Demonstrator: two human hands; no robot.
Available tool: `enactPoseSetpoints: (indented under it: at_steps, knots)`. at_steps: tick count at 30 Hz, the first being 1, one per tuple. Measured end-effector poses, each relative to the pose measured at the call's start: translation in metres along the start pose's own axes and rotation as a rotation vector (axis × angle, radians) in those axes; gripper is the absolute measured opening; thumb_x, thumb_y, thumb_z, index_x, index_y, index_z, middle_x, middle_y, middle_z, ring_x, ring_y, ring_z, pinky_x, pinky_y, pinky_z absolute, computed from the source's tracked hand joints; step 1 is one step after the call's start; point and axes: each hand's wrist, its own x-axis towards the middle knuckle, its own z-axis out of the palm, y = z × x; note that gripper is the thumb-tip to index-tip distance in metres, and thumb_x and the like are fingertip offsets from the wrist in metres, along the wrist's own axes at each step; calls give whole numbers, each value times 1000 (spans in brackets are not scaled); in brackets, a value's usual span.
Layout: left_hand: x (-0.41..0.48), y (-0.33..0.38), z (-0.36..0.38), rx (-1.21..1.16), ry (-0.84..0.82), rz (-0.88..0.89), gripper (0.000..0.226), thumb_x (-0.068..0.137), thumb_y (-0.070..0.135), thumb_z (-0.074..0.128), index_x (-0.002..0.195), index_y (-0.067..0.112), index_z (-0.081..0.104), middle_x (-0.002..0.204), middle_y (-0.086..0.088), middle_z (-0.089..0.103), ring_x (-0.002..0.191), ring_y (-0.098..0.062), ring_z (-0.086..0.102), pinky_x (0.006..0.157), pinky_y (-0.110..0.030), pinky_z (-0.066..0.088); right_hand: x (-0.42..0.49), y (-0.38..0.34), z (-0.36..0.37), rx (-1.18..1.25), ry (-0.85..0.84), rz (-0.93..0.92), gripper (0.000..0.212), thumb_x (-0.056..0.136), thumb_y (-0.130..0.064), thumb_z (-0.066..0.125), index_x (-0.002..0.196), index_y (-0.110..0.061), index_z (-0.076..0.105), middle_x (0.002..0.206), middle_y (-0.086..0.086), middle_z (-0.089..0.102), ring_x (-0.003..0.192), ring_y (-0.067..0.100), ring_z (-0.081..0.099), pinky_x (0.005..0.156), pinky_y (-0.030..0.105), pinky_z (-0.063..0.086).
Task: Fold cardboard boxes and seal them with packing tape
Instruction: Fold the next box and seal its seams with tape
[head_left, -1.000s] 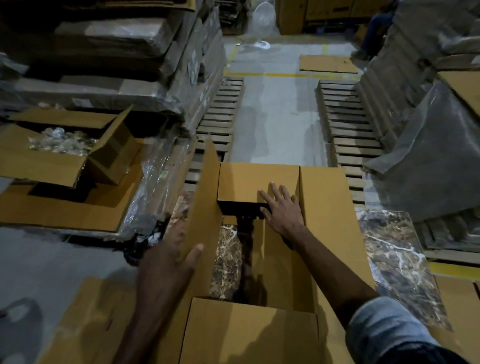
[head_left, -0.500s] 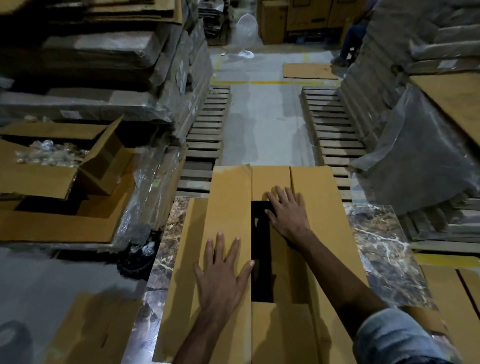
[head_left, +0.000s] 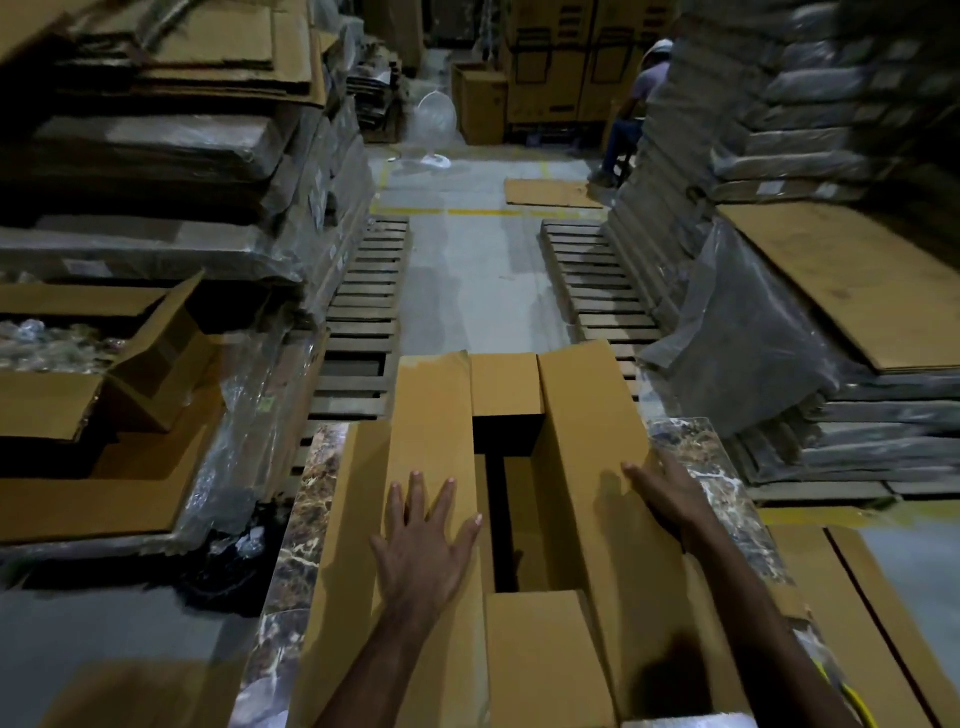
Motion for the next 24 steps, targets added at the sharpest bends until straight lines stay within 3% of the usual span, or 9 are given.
enactPoseSetpoints:
  at_steps: [3,4,6,8,13,16,24]
  knots:
    - [1,-7,-2,-4,-7,42,75,97,82,17,163,48,4,174,4,-10,160,-29,-9,114,-70,26,-41,-46,-4,219,-198,-88,53,98,-60,56,147,-42,48,138,-3,62,111,14,67,81,33,58]
    - [1,-9,-2,-9,-6,51,76,97,82,18,163,48,6,175,3,-9,160,-30,-7,114,-71,27,-55,-60,3,232,-262,-121,54,101,-58,49,152,-41,43,143,-3,57,115,13,63,84,33,56]
    - [-1,-10,-3,-19,0,67,75,98,80,19,164,45,8,175,1,-8,160,-32,-5,114,-70,27,-76,-74,34,171,-325,-190,62,99,-69,39,156,-45,33,157,-5,42,134,20,51,106,46,48]
    - [-4,-9,-3,-26,-3,74,72,100,77,20,164,44,9,175,1,-8,160,-33,-5,115,-70,26,-89,-69,75,37,-249,-280,70,96,-77,31,159,-48,24,168,-9,26,149,21,34,120,55,30]
    - [-6,-10,-4,-80,19,81,61,106,64,18,164,44,13,175,1,-4,160,-29,-7,118,-68,23,-95,-34,152,-422,18,-363,70,95,-82,8,159,-53,12,172,-12,6,159,20,5,123,67,10]
    - [-6,-10,-4,-73,12,69,66,103,71,15,164,44,12,175,1,-6,160,-29,-9,119,-67,21,-94,-23,164,-696,29,-322,69,98,-78,12,161,-51,6,172,-10,-6,159,27,-8,120,71,11]
    - [-3,-6,-1,103,-75,132,78,94,85,8,161,49,-8,172,2,-21,158,-36,-20,115,-74,19,-88,-16,169,-802,57,-288,68,101,-73,12,161,-47,-4,172,-6,-13,159,24,-13,119,68,15]
